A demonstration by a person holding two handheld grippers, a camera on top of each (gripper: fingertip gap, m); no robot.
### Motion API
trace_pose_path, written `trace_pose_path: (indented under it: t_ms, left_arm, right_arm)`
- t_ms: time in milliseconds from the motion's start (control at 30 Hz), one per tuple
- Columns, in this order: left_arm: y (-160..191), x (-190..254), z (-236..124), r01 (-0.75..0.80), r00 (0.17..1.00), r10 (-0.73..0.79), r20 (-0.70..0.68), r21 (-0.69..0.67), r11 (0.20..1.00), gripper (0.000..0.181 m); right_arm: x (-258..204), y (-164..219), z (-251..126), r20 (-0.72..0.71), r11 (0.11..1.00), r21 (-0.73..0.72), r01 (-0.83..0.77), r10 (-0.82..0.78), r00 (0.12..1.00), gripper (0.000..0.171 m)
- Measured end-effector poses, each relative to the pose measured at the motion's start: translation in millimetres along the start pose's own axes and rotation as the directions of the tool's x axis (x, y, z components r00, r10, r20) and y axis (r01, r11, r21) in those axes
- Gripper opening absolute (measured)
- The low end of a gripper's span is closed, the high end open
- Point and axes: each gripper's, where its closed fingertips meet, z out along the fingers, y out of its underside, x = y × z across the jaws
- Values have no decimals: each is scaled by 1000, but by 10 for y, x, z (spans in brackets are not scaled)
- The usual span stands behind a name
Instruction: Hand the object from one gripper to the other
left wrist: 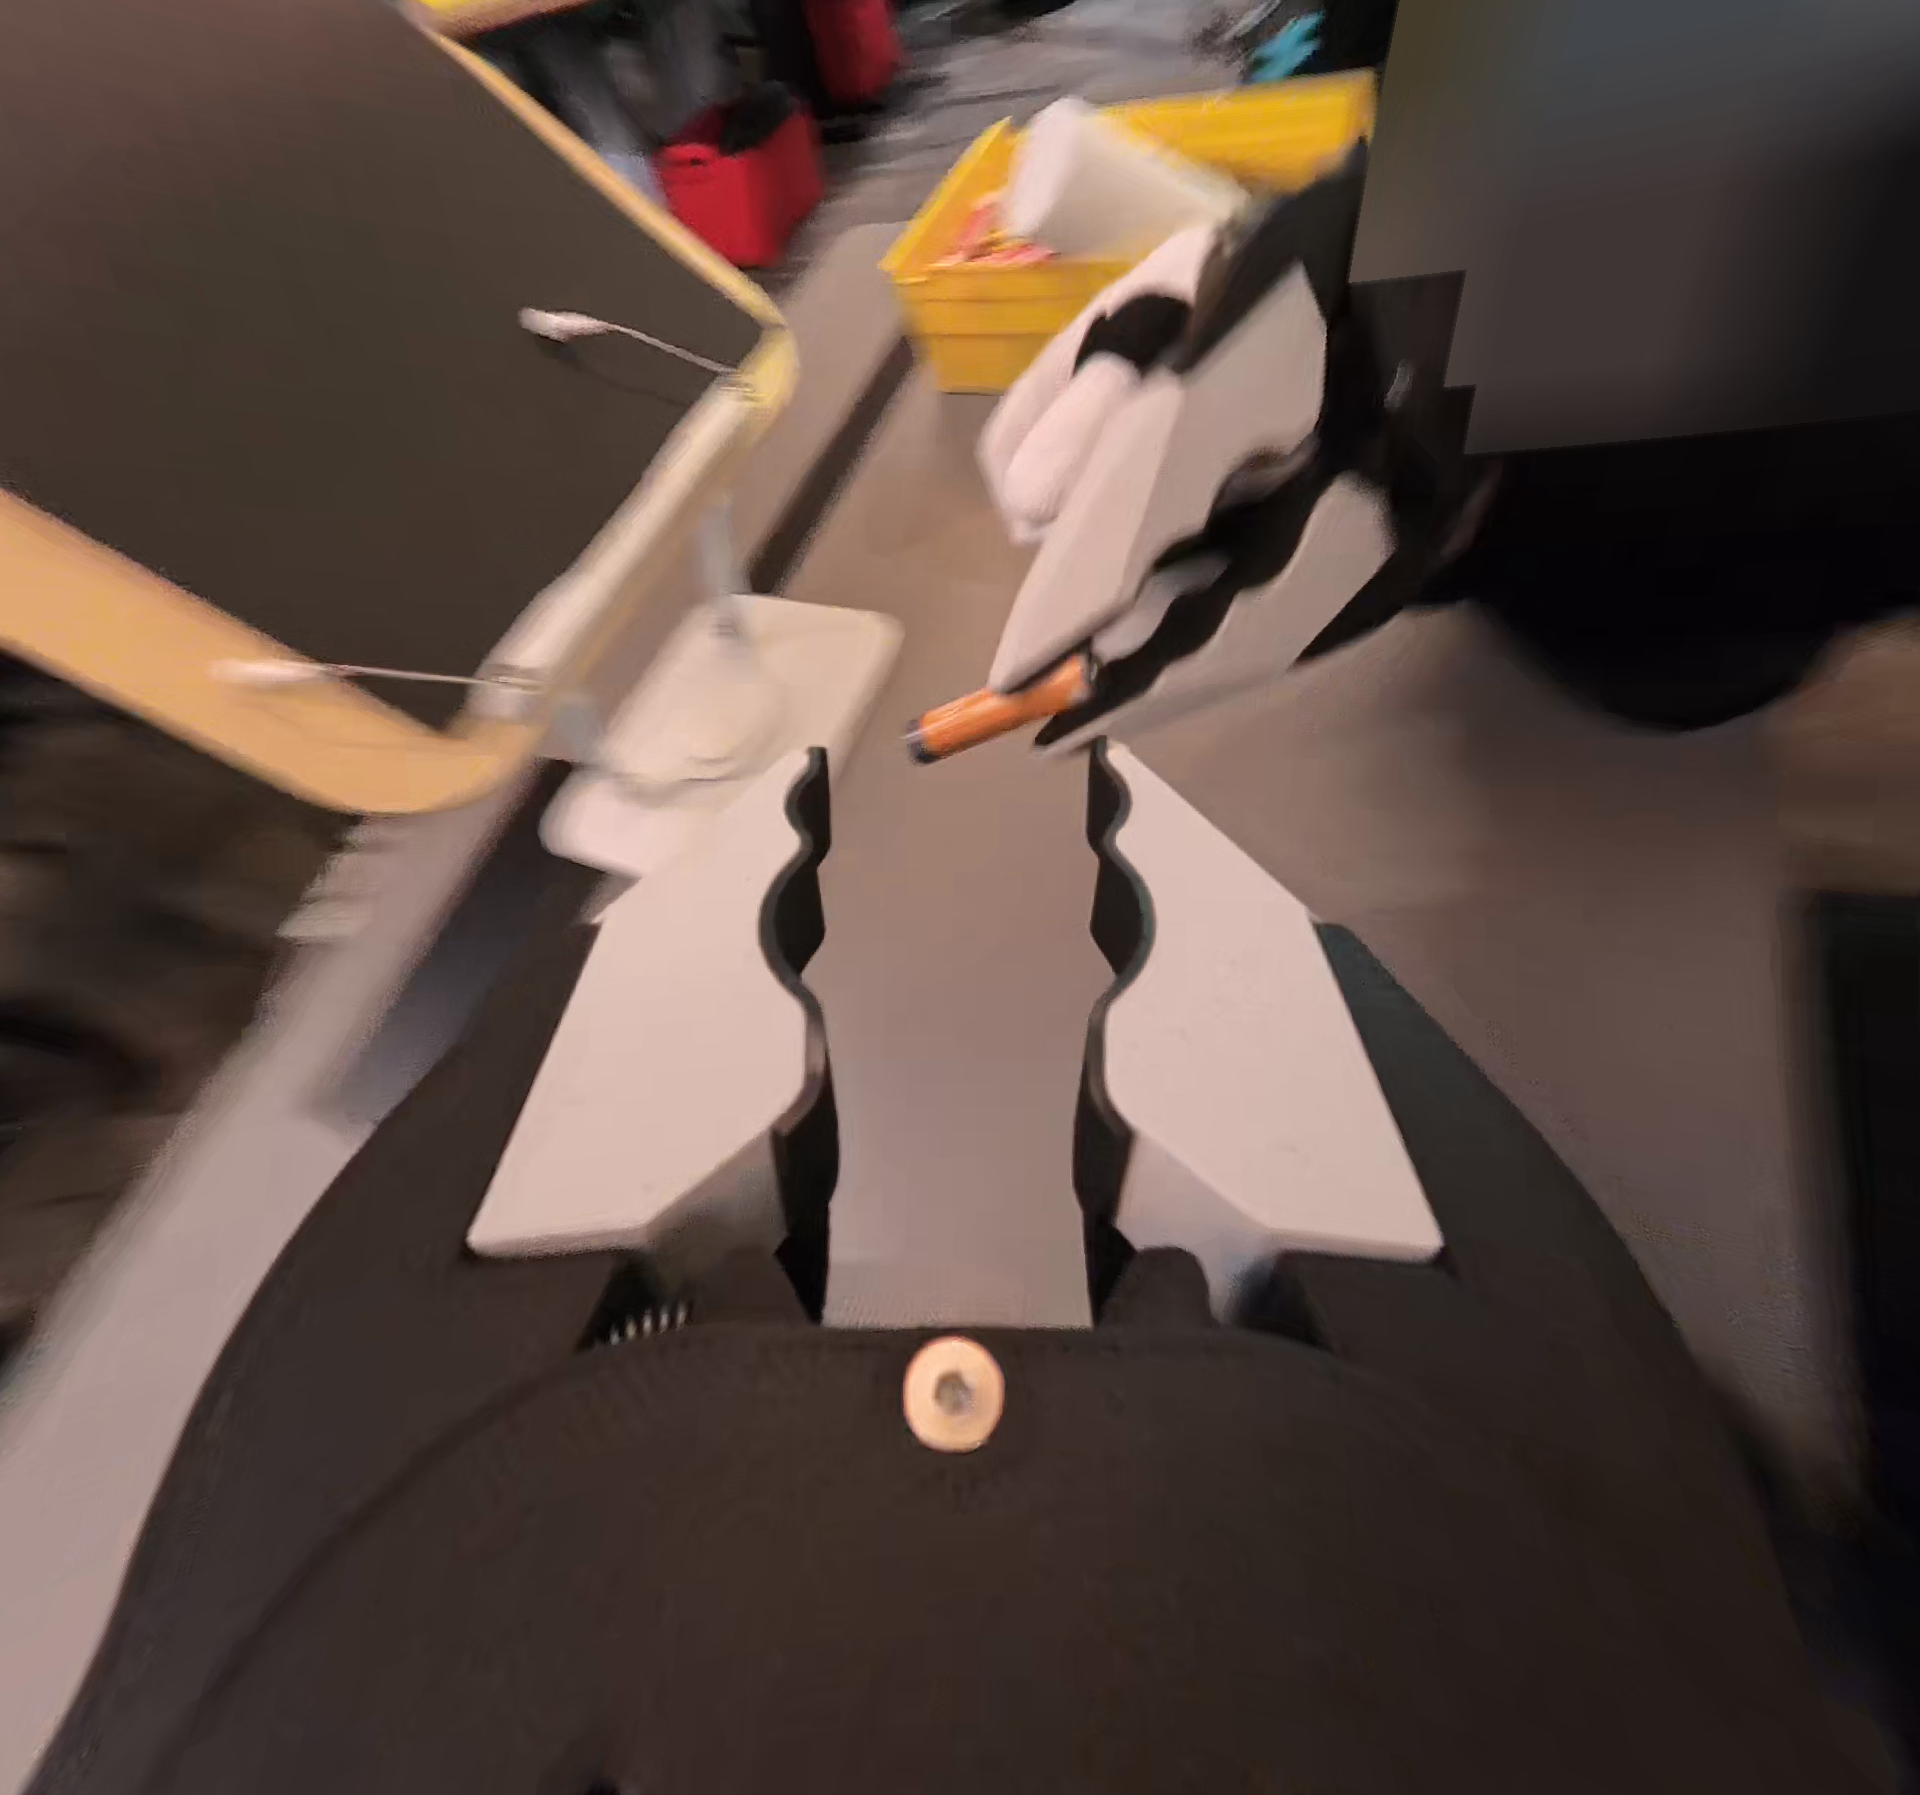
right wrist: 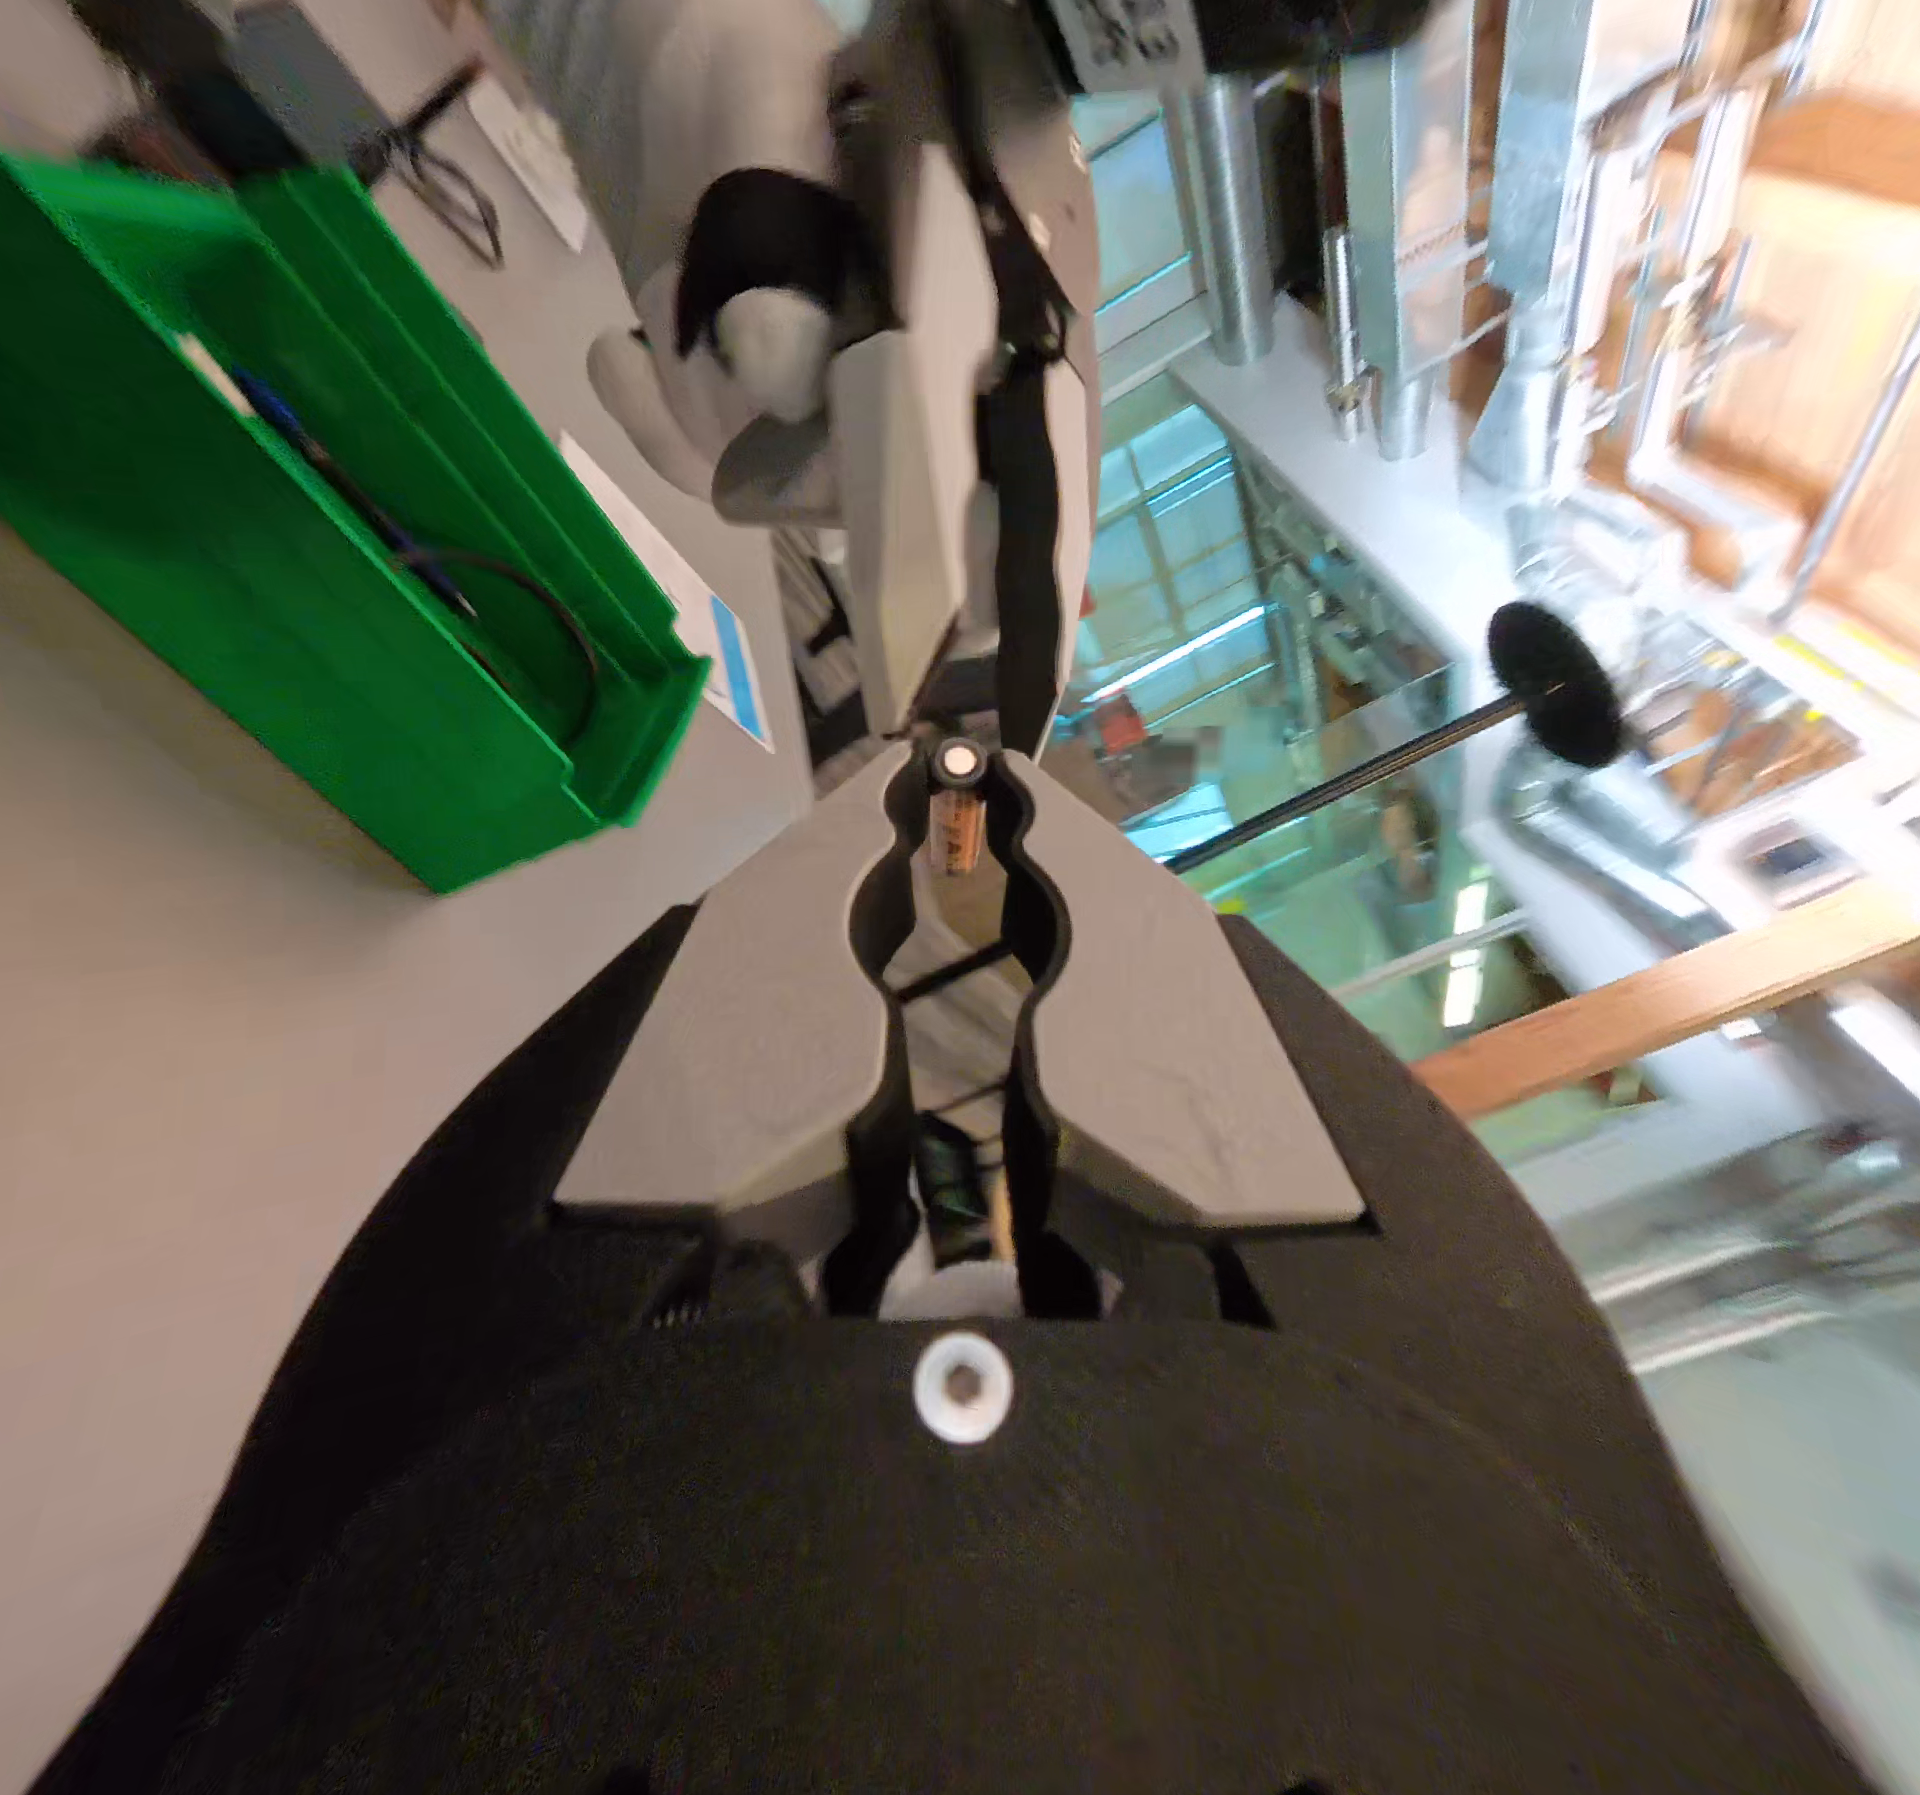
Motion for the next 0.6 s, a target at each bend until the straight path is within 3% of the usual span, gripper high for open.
trace_pose_path:
  t_ms: [100,200,267,367,467,600]
  left_arm:
    - [18,-75,-14,-299,932,316,179,-113,947,49]
    - [99,-82,33,-619,669,704,237,-346,705,54]
    - [62,-47,97,-707,514,820,252,-416,572,58]
    - [-6,-61,172,-734,374,881,289,-488,471,60]
    - [-75,-180,190,-688,345,861,374,-524,503,59]
    - [-110,-292,214,-593,446,741,503,-454,665,57]
  right_arm:
    - [96,77,-29,53,971,27,-239,237,970,7]
    - [140,215,-47,144,870,18,-492,485,863,7]
    - [152,282,-62,207,776,11,-631,615,761,8]
    - [139,414,-61,251,667,-22,-744,724,642,8]
    - [250,438,-75,275,520,36,-853,816,509,8]
    - [580,330,-231,381,234,238,-943,870,313,8]
